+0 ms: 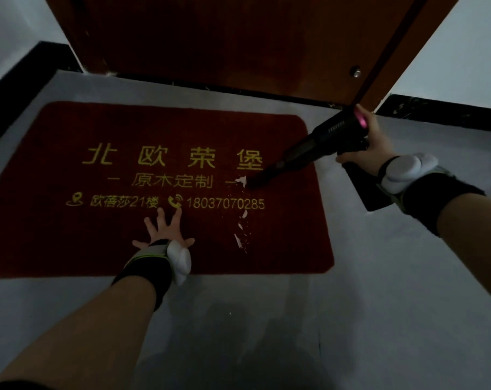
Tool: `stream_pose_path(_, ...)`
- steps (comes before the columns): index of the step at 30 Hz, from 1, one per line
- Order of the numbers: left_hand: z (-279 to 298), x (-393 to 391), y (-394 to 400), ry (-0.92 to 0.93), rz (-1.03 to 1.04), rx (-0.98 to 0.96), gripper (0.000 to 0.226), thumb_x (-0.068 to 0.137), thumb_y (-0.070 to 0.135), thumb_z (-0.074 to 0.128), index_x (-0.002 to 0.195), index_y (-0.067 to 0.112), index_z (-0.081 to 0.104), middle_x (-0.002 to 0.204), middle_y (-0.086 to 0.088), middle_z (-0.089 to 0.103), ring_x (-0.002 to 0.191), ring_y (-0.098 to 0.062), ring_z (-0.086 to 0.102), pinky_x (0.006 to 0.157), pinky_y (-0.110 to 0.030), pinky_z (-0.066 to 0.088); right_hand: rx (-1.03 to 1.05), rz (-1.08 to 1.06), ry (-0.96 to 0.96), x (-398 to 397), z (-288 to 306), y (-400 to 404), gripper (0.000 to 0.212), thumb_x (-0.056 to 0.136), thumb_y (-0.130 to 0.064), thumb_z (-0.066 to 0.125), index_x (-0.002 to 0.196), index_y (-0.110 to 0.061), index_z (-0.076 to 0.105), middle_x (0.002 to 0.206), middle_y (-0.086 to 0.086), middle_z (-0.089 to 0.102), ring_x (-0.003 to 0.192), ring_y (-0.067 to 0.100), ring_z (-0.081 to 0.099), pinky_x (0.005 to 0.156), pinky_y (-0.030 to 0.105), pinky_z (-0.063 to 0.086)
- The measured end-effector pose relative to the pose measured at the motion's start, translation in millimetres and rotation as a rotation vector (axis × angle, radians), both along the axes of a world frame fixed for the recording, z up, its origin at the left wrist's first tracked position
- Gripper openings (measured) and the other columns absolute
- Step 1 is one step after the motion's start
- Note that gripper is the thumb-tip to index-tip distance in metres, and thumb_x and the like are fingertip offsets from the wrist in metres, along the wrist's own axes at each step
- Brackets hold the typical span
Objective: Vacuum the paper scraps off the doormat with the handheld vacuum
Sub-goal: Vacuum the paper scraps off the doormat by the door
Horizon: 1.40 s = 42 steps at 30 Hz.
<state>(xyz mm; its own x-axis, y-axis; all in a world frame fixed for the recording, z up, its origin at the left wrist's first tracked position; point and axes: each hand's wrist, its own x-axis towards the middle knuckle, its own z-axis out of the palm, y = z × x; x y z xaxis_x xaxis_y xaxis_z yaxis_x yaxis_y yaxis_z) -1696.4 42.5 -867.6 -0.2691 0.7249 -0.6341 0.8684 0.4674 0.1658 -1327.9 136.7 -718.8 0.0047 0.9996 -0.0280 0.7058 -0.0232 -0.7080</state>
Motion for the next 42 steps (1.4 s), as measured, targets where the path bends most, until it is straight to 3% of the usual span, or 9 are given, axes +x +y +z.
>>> stream_pose_path(8,1.9,5.5,-3.6,-0.022,-0.019,-0.008,0.082,0.092,0.030,0.059,0.148,0.041,-0.001,0.156,0.000,-0.021,0.143,-0.032,-0.017,0.109,-0.068,0.011,-0.186,-0.034,0.052,9.0,1.6,-16.7,0.093,0.070,0.016,0.070,0.146,-0.020,0.029,0.098,-0.009,0.051,0.088,0.019,0.059,0.050,0.020,0.053)
stream_pose_path(13,7.8,6.3,-4.1,-0.049,-0.035,-0.036,0.086,0.090,0.026,0.061,0.148,0.041,0.000,0.156,0.000,-0.021,0.143,-0.033,-0.017,0.109,-0.066,0.012,-0.084,-0.112,0.132,-3.7,-6.0,-16.1,0.092,0.070,0.012,0.073,0.144,-0.023,0.032,0.118,0.005,0.051,0.110,0.033,0.056,0.081,0.047,0.056)
stream_pose_path(15,11.0,5.1,-4.9,-0.057,-0.039,-0.049,0.086,0.090,0.025,0.062,0.148,0.040,0.000,0.156,0.000,-0.021,0.143,-0.033,-0.017,0.109,-0.066,0.011,0.014,-0.183,0.159,-19.8,-9.0,-14.6,0.092,0.073,0.009,0.071,0.147,-0.023,0.026,0.131,0.005,0.047,0.124,0.025,0.045,0.100,0.037,0.042)
stream_pose_path(20,11.9,4.4,-9.2,-0.065,-0.062,-0.049,0.085,0.091,0.026,0.060,0.148,0.040,-0.001,0.156,0.001,-0.021,0.143,-0.032,-0.017,0.110,-0.064,0.010,0.101,-0.211,0.249,-47.6,-15.1,-11.1,0.095,0.077,0.013,0.066,0.151,-0.019,0.015,0.146,0.007,0.037,0.131,0.020,0.038,0.081,0.005,0.032)
stream_pose_path(24,10.3,3.5,-12.4,-0.052,-0.071,-0.035,0.084,0.091,0.031,0.060,0.148,0.040,-0.002,0.156,0.001,-0.021,0.143,-0.032,-0.018,0.111,-0.064,0.009,0.081,-0.128,0.225,-50.0,-15.9,-13.4,0.096,0.074,0.013,0.069,0.150,-0.017,0.019,0.140,0.007,0.041,0.118,0.013,0.040,0.089,0.014,0.038)
stream_pose_path(29,9.7,5.8,-12.0,-0.053,-0.062,-0.042,0.084,0.091,0.031,0.059,0.148,0.041,-0.003,0.156,0.000,-0.023,0.143,-0.033,-0.019,0.110,-0.065,0.009,-0.033,-0.037,0.151,-42.5,-19.8,-15.5,0.094,0.069,0.010,0.074,0.145,-0.019,0.027,0.119,-0.008,0.046,0.119,0.030,0.048,0.093,0.051,0.047)
stream_pose_path(33,10.7,6.2,-10.9,-0.057,-0.058,-0.045,0.084,0.091,0.031,0.059,0.148,0.041,-0.002,0.156,0.001,-0.024,0.143,-0.033,-0.019,0.110,-0.065,0.009,-0.160,0.047,0.072,-40.9,-19.0,-14.7,0.090,0.072,0.005,0.074,0.145,-0.023,0.028,0.122,-0.001,0.046,0.113,0.017,0.042,0.091,0.032,0.039)
stream_pose_path(40,11.4,3.6,-12.9,-0.063,-0.072,-0.034,0.084,0.091,0.031,0.060,0.148,0.040,-0.001,0.156,0.000,-0.022,0.143,-0.033,-0.018,0.110,-0.065,0.009,-0.019,-0.058,0.132,-44.7,-16.5,-15.3,0.087,0.073,0.006,0.073,0.144,-0.020,0.029,0.121,-0.005,0.042,0.117,0.018,0.043,0.099,0.037,0.041)
stream_pose_path(42,12.0,3.1,-13.8,-0.065,-0.077,-0.029,0.084,0.091,0.030,0.060,0.148,0.040,0.000,0.156,0.001,-0.021,0.143,-0.032,-0.018,0.111,-0.064,0.009,0.069,-0.144,0.166,-47.5,-12.9,-16.1,0.090,0.075,0.007,0.071,0.147,-0.020,0.025,0.125,-0.008,0.039,0.116,0.009,0.037,0.094,0.017,0.038)
